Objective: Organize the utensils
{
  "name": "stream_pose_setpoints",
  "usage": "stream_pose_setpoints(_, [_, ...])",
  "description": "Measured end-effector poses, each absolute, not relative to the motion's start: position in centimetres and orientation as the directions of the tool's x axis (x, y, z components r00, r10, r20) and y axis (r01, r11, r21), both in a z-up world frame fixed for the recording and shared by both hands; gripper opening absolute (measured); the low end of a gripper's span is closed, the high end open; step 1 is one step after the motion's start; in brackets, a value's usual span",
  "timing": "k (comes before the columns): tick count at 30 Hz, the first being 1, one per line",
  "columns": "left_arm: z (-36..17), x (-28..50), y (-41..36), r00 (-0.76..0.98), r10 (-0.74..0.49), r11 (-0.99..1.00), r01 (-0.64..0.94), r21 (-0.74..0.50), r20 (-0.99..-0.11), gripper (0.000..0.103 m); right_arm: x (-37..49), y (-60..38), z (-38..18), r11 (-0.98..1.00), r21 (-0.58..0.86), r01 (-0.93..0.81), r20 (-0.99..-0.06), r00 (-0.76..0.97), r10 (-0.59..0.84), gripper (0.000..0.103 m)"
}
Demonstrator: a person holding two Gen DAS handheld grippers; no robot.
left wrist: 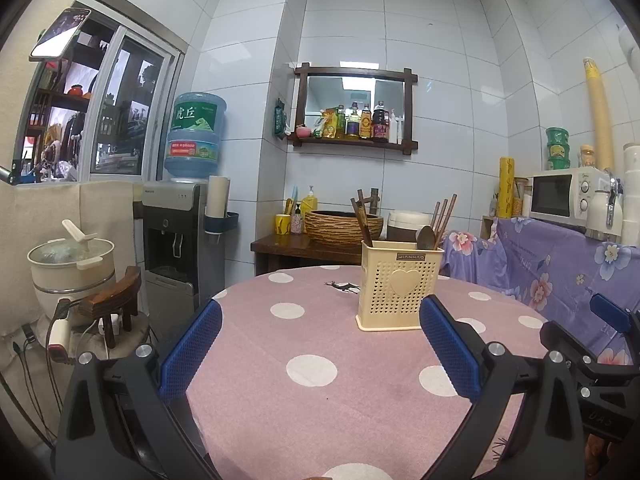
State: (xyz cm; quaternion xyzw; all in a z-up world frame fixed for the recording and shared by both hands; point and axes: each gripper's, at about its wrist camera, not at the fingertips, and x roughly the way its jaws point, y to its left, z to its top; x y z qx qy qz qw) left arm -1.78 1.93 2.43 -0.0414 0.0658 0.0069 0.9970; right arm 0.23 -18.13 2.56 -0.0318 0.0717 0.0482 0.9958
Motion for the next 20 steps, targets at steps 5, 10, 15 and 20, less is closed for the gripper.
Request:
stream_pose_setpoints(5, [2.42,-1.77,2.05,0.991,0.009,0.996,-0.020,-0.083,-0.131,0.098,0.26,-18.16,2.55,0.993,-0.056,-0.100,-0.145,0.985,0.091,0.097])
stream_pose_setpoints(10, [2.41,-1.76,2.05,0.991,0.010,0.997,-0.020,-0.080,-0.130,0.098,0.26,-18.17,2.55,0.993,-0.056,-0.100,-0.145,0.985,0.091,0.097])
stream_pose_setpoints(15, [2.34,-1.70,2.17,0.991,0.008,0.997,-0.019,-0.074,-0.137,0.098,0.22,-18.15,2.53,0.993,-0.055,-0.100,-0.147,0.985,0.091,0.097])
stream_pose_setpoints(20, [2.30,-1.70,2.11,0.991,0.011,0.997,-0.021,-0.074,-0.135,0.098,0.19,-18.15,2.54,0.993,-0.054,-0.100,-0.147,0.985,0.091,0.097])
